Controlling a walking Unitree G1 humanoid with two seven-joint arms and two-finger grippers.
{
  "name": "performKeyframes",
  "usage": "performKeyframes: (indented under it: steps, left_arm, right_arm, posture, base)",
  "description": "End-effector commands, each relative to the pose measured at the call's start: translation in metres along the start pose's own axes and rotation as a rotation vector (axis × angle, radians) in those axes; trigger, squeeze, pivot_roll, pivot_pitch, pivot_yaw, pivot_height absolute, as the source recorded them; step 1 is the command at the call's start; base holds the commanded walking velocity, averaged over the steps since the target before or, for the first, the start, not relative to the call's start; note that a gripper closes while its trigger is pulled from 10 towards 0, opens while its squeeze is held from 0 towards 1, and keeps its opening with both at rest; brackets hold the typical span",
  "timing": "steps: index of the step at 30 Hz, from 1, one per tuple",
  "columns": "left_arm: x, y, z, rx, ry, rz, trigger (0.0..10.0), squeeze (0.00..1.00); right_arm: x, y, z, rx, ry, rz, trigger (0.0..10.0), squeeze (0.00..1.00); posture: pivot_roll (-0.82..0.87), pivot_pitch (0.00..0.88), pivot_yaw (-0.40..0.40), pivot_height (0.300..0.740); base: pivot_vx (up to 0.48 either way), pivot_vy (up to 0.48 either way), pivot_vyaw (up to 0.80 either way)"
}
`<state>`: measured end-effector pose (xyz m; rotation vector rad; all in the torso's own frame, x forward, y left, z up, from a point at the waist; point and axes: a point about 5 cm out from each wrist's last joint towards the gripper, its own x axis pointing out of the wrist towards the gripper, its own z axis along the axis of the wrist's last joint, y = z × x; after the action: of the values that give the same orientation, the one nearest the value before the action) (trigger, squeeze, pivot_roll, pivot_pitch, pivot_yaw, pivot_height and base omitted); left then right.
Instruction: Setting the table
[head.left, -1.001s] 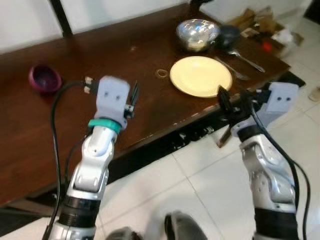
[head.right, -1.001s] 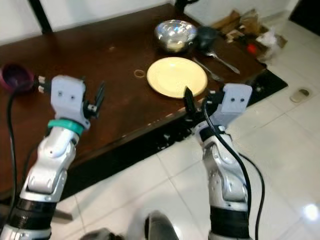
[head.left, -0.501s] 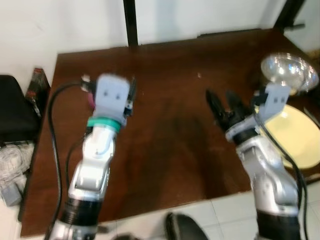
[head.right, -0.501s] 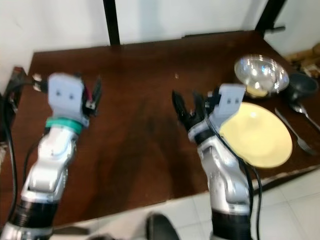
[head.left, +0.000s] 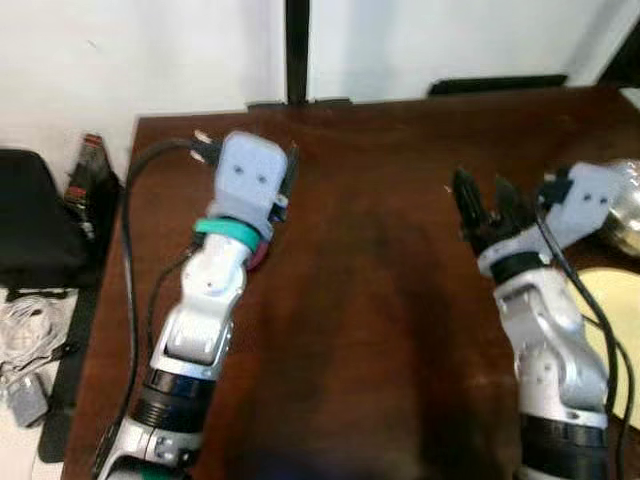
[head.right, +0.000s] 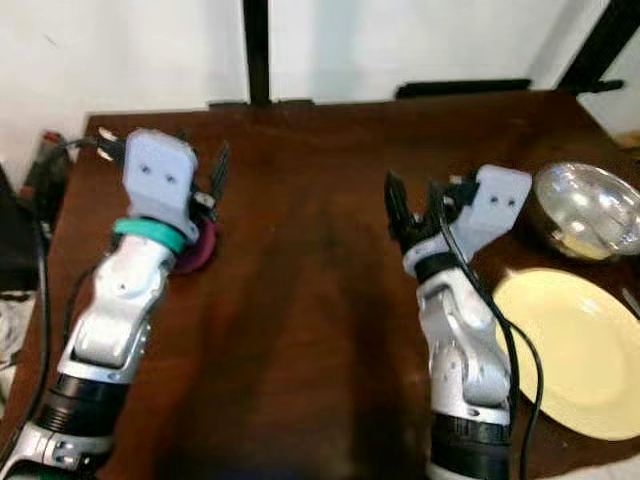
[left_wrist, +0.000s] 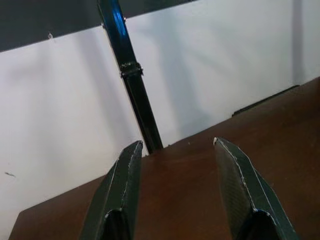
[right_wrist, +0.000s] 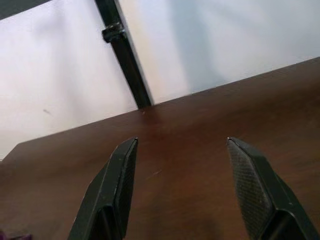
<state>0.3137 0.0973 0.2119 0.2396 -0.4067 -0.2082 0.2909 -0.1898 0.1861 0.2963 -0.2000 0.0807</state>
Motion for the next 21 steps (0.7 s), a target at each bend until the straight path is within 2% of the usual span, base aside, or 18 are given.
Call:
performKeyframes:
  steps: [1, 3, 5, 8, 12, 13, 14, 15, 17, 18, 21]
  left_arm:
    - [-0.004, -0.002, 0.001, 0.023, -0.010, 0.001, 10.0, 0.00]
    - [-0.005, -0.001, 0.003, 0.046, -0.024, 0.008, 10.0, 0.00]
    - [-0.010, 0.004, 0.006, 0.128, -0.036, 0.061, 10.0, 0.00]
    - [-0.011, 0.007, 0.006, 0.143, -0.035, 0.078, 10.0, 0.00]
    - [-0.011, 0.020, 0.008, 0.240, 0.029, 0.182, 10.0, 0.00]
    - [-0.009, 0.030, 0.003, 0.300, 0.088, 0.237, 10.0, 0.00]
    - [-0.009, 0.030, 0.003, 0.300, 0.088, 0.237, 10.0, 0.00]
    - [-0.008, 0.049, -0.006, 0.363, 0.188, 0.305, 10.0, 0.00]
    - [-0.008, 0.055, -0.010, 0.373, 0.225, 0.319, 10.0, 0.00]
    - [-0.016, 0.072, -0.032, 0.343, 0.366, 0.314, 10.0, 1.00]
    - [-0.018, 0.076, -0.037, 0.334, 0.399, 0.313, 10.0, 1.00]
  right_arm:
    - [-0.003, -0.004, -0.003, -0.002, 0.014, -0.018, 10.0, 0.00]
    - [-0.004, -0.004, -0.004, 0.002, 0.018, -0.016, 10.0, 0.00]
    - [-0.004, -0.002, -0.006, 0.007, 0.027, -0.002, 10.0, 0.00]
    - [-0.004, -0.001, -0.007, 0.007, 0.029, 0.003, 10.0, 0.00]
    - [-0.005, 0.001, -0.009, 0.006, 0.038, 0.019, 10.0, 0.00]
    - [-0.005, 0.003, -0.009, 0.006, 0.039, 0.026, 10.0, 0.00]
    - [-0.005, 0.003, -0.009, 0.006, 0.039, 0.026, 10.0, 0.00]
    - [-0.004, 0.004, -0.009, 0.006, 0.041, 0.037, 10.0, 0.00]
    - [-0.004, 0.005, -0.010, 0.006, 0.041, 0.041, 10.0, 0.00]
    - [-0.002, 0.008, -0.011, 0.005, 0.051, 0.065, 10.0, 0.00]
    - [-0.002, 0.009, -0.011, 0.005, 0.053, 0.071, 10.0, 0.00]
  posture:
    - [-0.11, 0.000, 0.046, 0.740]
    - [-0.11, 0.000, 0.045, 0.740]
    - [-0.11, 0.000, 0.044, 0.740]
    - [-0.11, 0.000, 0.044, 0.740]
    - [-0.10, 0.000, 0.043, 0.740]
    - [-0.10, 0.000, 0.044, 0.740]
    - [-0.10, 0.000, 0.044, 0.740]
    - [-0.10, 0.000, 0.044, 0.740]
    - [-0.09, 0.000, 0.042, 0.740]
    - [-0.09, 0.000, 0.039, 0.740]
    - [-0.09, 0.000, 0.039, 0.740]
  base:
    - [0.000, 0.000, 0.00]
    - [0.000, 0.000, 0.00]
    - [0.000, 0.000, 0.00]
    - [0.000, 0.000, 0.00]
    - [0.000, 0.000, 0.00]
    - [0.000, 0.000, 0.00]
    - [0.000, 0.000, 0.00]
    - [0.000, 0.000, 0.00]
    - [0.000, 0.000, 0.00]
    - [0.000, 0.000, 0.00]
    - [0.000, 0.000, 0.00]
